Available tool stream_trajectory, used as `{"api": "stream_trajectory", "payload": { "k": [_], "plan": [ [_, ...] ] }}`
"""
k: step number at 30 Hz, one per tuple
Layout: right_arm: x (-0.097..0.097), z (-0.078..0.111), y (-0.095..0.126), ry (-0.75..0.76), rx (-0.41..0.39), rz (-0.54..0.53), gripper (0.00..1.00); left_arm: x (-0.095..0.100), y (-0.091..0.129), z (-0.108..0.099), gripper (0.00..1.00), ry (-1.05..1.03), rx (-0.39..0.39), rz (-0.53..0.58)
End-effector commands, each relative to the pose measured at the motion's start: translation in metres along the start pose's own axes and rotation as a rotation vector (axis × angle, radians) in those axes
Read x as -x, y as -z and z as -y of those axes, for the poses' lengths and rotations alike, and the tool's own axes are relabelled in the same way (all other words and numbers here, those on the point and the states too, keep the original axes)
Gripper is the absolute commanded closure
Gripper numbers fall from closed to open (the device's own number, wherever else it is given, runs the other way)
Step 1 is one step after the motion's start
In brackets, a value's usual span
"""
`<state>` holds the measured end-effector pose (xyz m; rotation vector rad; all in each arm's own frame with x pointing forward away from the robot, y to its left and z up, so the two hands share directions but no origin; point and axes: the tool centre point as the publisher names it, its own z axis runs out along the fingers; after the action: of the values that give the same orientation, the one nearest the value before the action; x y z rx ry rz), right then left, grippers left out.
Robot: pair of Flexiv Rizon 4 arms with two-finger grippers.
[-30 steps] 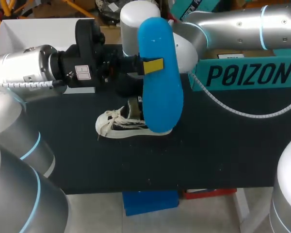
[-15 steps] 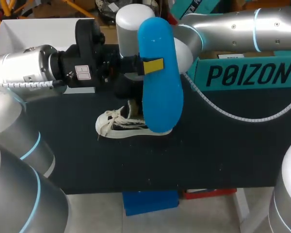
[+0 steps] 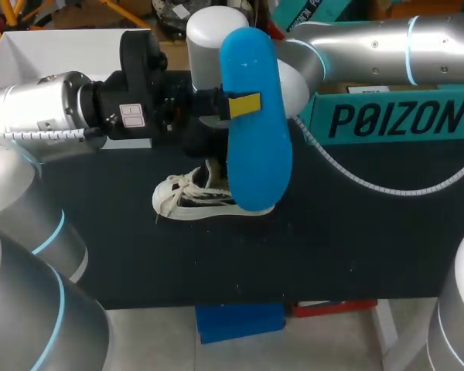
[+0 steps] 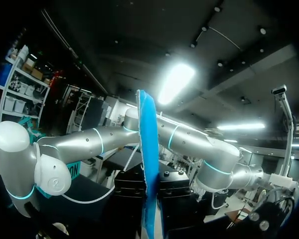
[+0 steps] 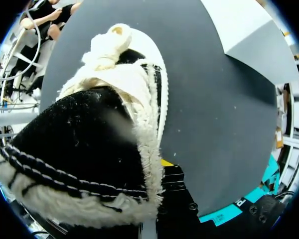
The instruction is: Take the shoe out of the shoebox, open the shoe tongue, remove and reinsert the insole, then place the shoe into the shoebox
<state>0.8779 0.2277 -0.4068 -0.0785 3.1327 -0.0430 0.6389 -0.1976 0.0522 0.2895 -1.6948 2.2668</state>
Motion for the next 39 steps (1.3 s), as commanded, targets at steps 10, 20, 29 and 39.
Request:
{"api": "stream_trajectory", "payload": {
  "k": [10, 20, 29, 39],
  "plan": [
    [0.000, 0.036, 0.071, -0.506, -0.127, 0.065, 1.00, 0.000, -0.001, -0.001, 1.00, -0.002, -0.002, 0.003],
    [-0.015, 0.062, 0.108, -1.219, -0.158, 0.068, 1.00, 0.000, -0.001, -0.001, 1.00, -0.002, -0.002, 0.003],
    [-0.023, 0.062, 0.093, -1.615, -0.175, 0.065, 1.00, 0.000, -0.001, -0.001, 1.00, -0.002, -0.002, 0.003],
    [-0.015, 0.063, 0.083, -1.804, -0.177, 0.065, 1.00, 0.000, -0.001, -0.001, 1.00, -0.002, -0.002, 0.003]
  ]
}}
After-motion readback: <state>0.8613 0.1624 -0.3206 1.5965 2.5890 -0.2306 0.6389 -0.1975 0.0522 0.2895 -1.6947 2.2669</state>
